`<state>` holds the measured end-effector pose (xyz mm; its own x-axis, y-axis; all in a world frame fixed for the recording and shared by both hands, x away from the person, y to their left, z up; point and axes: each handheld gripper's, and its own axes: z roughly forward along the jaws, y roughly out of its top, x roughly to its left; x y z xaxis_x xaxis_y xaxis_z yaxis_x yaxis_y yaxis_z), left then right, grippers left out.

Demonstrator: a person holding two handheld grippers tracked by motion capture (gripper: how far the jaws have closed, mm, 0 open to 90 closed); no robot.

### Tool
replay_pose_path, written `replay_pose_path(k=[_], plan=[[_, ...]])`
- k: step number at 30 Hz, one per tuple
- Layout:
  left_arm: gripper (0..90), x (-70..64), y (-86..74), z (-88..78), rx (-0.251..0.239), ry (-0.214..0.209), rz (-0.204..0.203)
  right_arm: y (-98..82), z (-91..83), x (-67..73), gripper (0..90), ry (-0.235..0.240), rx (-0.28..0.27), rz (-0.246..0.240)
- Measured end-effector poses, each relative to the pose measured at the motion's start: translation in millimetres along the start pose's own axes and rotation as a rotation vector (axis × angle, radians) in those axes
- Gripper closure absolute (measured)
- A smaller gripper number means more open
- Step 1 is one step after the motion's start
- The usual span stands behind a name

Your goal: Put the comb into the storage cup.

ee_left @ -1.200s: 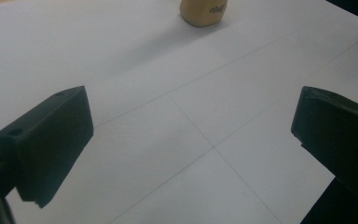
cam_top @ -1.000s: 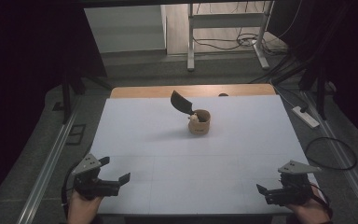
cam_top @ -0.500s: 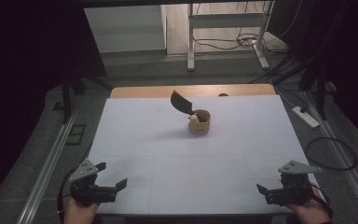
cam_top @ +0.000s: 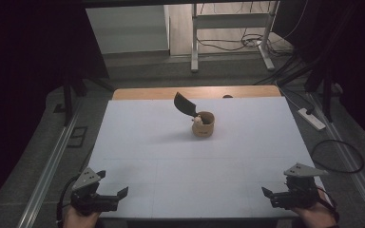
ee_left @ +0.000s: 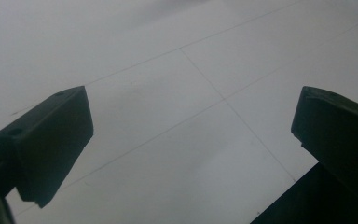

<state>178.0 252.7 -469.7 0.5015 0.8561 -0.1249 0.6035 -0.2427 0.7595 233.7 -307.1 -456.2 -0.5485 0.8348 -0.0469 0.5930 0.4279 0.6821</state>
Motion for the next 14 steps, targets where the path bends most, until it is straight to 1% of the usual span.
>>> replay_pose_path(k=[8,11,14], plan=[[0.0,-4.5,-2.1,-1.6,0.027,0.042,0.013,0.2,0.2,0.3,0.0,-0.002,0.0,-0.001],[0.0,-4.4,-2.0,-0.6,0.037,0.044,0.013,0.4,0.4,0.4,0.0,-0.001,0.002,-0.002],[0.0,-3.4,-1.6,-0.8,0.035,0.04,0.006,0.4,0.8,0.6,0.0,-0.001,0.003,-0.007]])
